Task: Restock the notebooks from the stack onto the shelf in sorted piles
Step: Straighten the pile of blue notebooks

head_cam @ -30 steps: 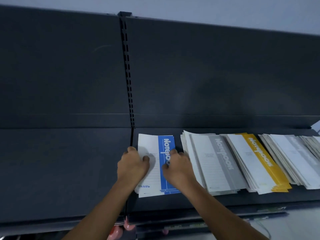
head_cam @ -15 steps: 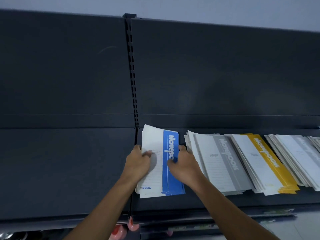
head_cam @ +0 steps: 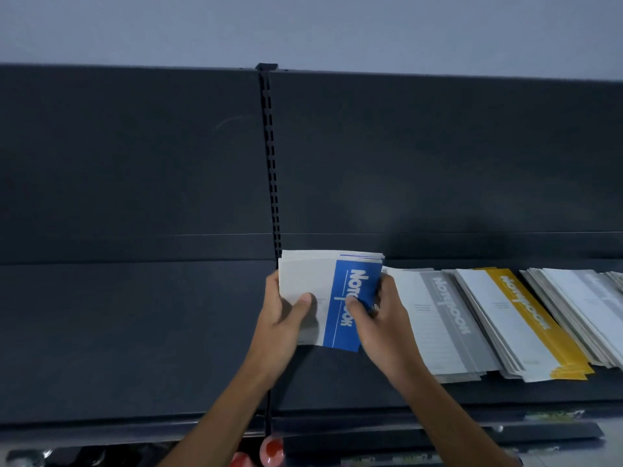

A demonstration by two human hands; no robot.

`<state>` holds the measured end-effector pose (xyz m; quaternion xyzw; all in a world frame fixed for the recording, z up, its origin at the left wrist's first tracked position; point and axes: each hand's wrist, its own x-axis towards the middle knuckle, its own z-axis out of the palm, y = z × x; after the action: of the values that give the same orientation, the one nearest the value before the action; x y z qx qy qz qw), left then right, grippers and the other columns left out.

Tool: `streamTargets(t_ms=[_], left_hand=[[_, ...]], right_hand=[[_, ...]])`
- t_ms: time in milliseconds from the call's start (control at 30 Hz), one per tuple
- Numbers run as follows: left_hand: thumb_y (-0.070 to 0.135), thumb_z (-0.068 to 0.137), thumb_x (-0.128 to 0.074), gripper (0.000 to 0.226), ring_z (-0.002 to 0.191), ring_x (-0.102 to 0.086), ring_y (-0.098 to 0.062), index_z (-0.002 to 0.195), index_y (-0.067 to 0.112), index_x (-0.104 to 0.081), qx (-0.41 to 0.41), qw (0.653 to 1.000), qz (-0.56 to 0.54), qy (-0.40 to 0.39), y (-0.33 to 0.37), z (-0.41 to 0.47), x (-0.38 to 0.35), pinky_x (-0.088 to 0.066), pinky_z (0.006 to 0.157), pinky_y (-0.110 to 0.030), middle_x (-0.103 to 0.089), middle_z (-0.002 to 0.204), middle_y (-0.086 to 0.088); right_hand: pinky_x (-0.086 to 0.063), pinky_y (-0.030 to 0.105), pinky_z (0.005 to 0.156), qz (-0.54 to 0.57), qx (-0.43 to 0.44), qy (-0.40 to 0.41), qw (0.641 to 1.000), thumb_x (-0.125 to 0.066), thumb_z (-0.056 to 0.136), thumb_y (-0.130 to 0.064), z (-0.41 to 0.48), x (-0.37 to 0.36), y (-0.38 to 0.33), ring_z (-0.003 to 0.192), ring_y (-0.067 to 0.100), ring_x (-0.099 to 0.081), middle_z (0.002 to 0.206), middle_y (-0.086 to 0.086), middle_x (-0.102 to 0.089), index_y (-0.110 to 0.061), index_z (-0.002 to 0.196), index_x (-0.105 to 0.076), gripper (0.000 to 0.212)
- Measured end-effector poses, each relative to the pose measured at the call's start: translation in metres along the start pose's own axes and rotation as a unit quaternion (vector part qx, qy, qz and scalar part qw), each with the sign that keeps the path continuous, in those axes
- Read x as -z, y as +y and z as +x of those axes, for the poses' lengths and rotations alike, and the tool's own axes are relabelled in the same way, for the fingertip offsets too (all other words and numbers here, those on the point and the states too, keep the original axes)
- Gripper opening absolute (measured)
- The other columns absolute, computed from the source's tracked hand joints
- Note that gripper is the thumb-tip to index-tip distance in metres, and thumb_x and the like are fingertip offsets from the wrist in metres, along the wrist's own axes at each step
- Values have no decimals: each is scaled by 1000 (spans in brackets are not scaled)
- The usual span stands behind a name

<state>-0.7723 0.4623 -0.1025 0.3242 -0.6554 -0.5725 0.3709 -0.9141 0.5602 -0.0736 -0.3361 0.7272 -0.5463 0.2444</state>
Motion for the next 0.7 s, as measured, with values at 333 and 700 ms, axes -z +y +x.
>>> streamTargets(t_ms=[333,700], left_hand=[[26,97,-57,48,103,-62,2,141,39,-42,16,999,-16,31,1,-7,-9,-49,82,-13,-66,114,23],[53,104,-35,14,110,-47,17,117,49,-32,48,993,106,-10,-4,-11,-10,-41,86,-15,-45,123,27]], right_hand=[[-55,16,71,-1,10,-23,1000,-60,99,-16,-10,0,-3,97,-7,-65,115,-16,-67,-29,147,-35,56],[-49,6,65,-20,-15,-24,999,-51,104,-24,-15,-6,9,108,3,-62,128,-7,-60,-27,139,-36,38]])
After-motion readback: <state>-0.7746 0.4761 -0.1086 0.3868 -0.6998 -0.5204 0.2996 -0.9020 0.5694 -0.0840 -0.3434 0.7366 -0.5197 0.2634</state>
